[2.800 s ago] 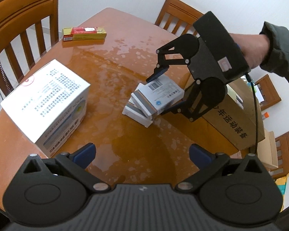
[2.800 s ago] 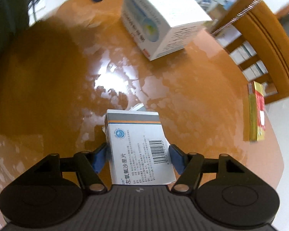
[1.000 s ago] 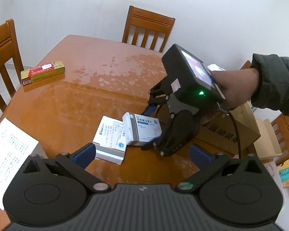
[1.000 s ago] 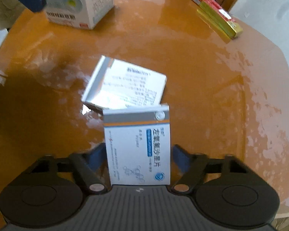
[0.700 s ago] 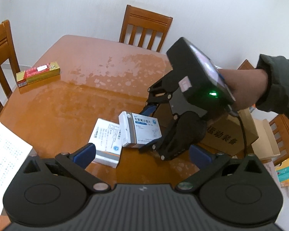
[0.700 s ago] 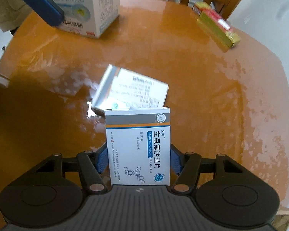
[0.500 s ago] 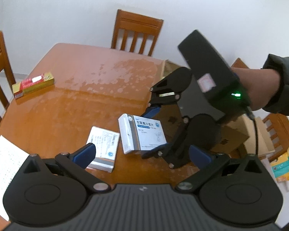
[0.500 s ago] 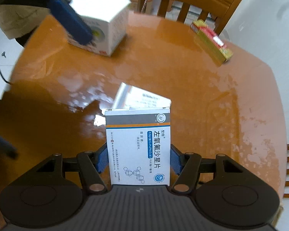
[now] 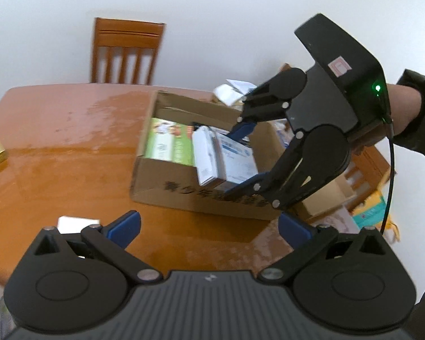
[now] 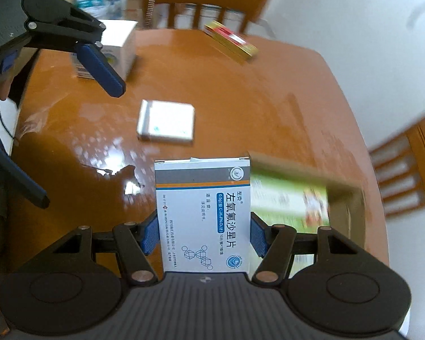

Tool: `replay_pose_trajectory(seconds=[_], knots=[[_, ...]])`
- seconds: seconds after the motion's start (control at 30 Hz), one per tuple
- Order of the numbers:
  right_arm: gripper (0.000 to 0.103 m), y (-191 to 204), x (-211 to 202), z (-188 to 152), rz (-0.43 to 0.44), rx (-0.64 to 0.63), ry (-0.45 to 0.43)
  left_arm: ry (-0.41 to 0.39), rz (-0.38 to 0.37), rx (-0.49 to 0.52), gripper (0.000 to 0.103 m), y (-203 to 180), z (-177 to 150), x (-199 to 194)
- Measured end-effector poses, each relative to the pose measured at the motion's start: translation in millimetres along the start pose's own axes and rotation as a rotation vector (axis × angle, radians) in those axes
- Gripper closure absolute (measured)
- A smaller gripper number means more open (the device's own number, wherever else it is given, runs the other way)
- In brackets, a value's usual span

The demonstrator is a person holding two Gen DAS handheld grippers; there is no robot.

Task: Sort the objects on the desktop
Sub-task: 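Lift the white orange-striped box with the right gripper over the cardboard box, then lower the orange-striped box into the cardboard box and open the right gripper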

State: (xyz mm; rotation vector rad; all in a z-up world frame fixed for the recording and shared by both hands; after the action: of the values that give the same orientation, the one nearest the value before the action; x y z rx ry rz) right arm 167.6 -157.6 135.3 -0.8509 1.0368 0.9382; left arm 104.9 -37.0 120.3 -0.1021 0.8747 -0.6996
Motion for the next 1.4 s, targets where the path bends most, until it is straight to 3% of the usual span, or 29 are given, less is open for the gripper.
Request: replay_pose_trajectory(seconds=[0.2,0.43,0.9,1.4], knots=[[0.036,-30.8,-8.7,-48.7,-0.066,0.14,0.061,0.043,-0.047,0.038,0.0,-13.0,2.8,21.1],[0.036,-82.0,9.0,-83.4,-0.136,0.171,0.13,0.078,-0.047,0.041,0.0,-15.3,3.7,34.6],[0.036,-168.4,93.1,-74.0,-0.084,0.119,0.205,0.087,0.012,-0.016,0.0,-2.7,2.2,36.5],[0.036,-191.4,102.4,-77.5,-0.064,0.129,0.234,0.092,0.022,-0.032,0.0,-2.0,1.3,38.9]])
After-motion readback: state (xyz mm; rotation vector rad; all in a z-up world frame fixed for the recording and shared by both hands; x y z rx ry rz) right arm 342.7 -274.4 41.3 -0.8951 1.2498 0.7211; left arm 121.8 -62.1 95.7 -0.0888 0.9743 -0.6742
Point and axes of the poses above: each gripper's, at about its wrist camera, not at the fingertips, and x roughly the way its jaws point, y to its left, z to its top, the point moved 3 cm from there along x, roughly the way its jaws point, and after that the axes turned 1 degree about y, right-handed, at the moved point
